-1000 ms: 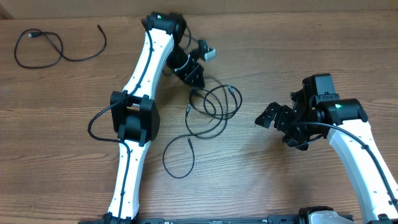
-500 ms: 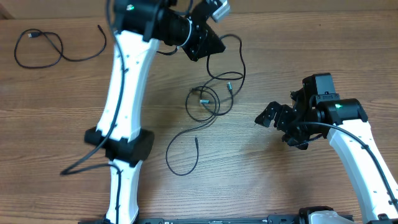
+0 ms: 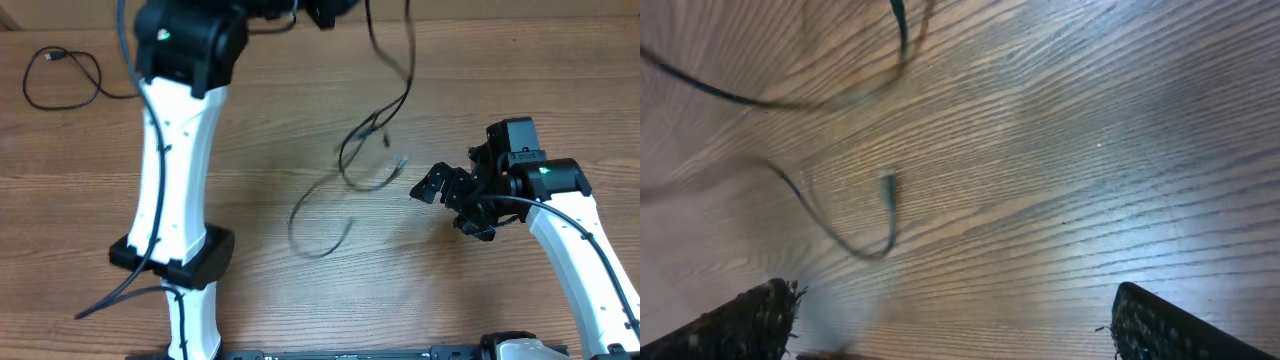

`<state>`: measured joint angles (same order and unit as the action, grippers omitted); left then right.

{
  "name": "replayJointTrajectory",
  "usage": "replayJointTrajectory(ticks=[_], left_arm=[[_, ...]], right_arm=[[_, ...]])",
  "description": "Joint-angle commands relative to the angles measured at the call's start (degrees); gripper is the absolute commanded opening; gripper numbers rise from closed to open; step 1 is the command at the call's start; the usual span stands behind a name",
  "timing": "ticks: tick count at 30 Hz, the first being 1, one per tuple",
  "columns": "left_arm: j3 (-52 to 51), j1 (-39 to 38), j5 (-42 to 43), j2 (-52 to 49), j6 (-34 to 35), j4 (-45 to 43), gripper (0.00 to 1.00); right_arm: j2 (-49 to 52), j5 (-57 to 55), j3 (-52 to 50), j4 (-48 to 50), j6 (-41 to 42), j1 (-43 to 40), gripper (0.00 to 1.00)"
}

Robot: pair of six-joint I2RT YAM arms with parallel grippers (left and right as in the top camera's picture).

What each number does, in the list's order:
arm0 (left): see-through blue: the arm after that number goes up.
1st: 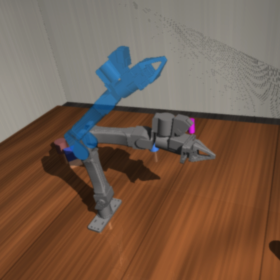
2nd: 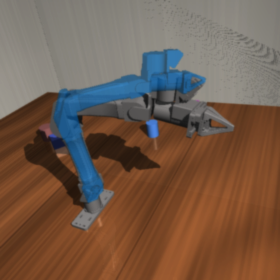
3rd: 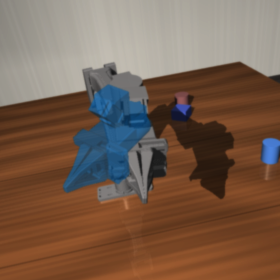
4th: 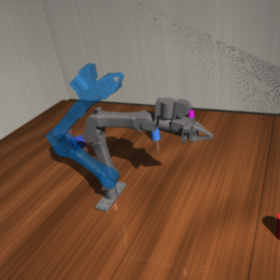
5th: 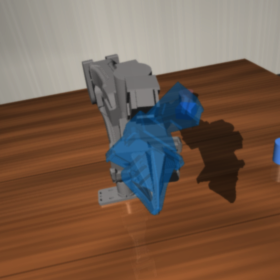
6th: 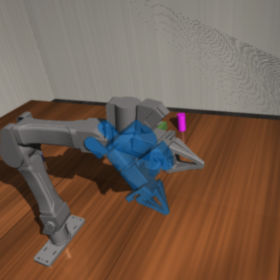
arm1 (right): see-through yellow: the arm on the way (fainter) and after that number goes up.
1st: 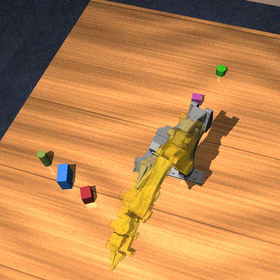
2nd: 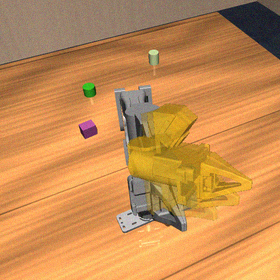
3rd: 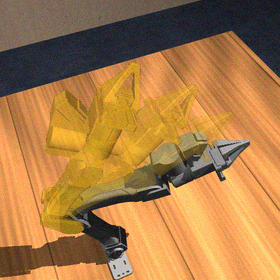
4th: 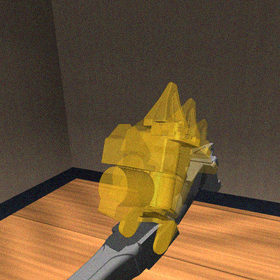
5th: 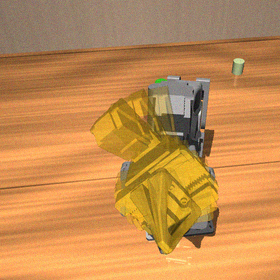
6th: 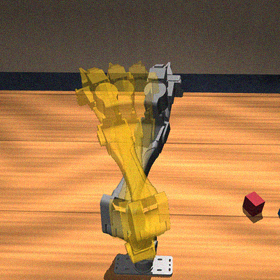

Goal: Untangle cables
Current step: 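Lift the held cable strand up and pull it toward the far side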

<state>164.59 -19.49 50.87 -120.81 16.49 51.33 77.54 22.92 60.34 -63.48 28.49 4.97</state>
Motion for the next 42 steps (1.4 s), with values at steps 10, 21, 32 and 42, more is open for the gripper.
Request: replayJointTrajectory(ticks=[10,21,32,42], left_arm=[[0.9,0.0,-11.9,6.8,20.0,-4.8,0.04],[0.9,0.0,-13.2,7.3,20.0,-14.4,0.04],[0.8,6.3,-43.9,7.7,16.1,8.0,0.04],[-9.0,8.2,-76.8,7.7,16.1,39.1,0.05]], right_arm=[[0.0,1.6,-0.3,1.1,0.2,0.3,1.00],[0.0,1.8,-0.3,1.3,0.2,0.3,1.00],[0.0,0.5,-0.3,1.3,0.2,0.3,1.00],[0.0,0.5,-0.3,2.4,0.2,0.3,1.00]])
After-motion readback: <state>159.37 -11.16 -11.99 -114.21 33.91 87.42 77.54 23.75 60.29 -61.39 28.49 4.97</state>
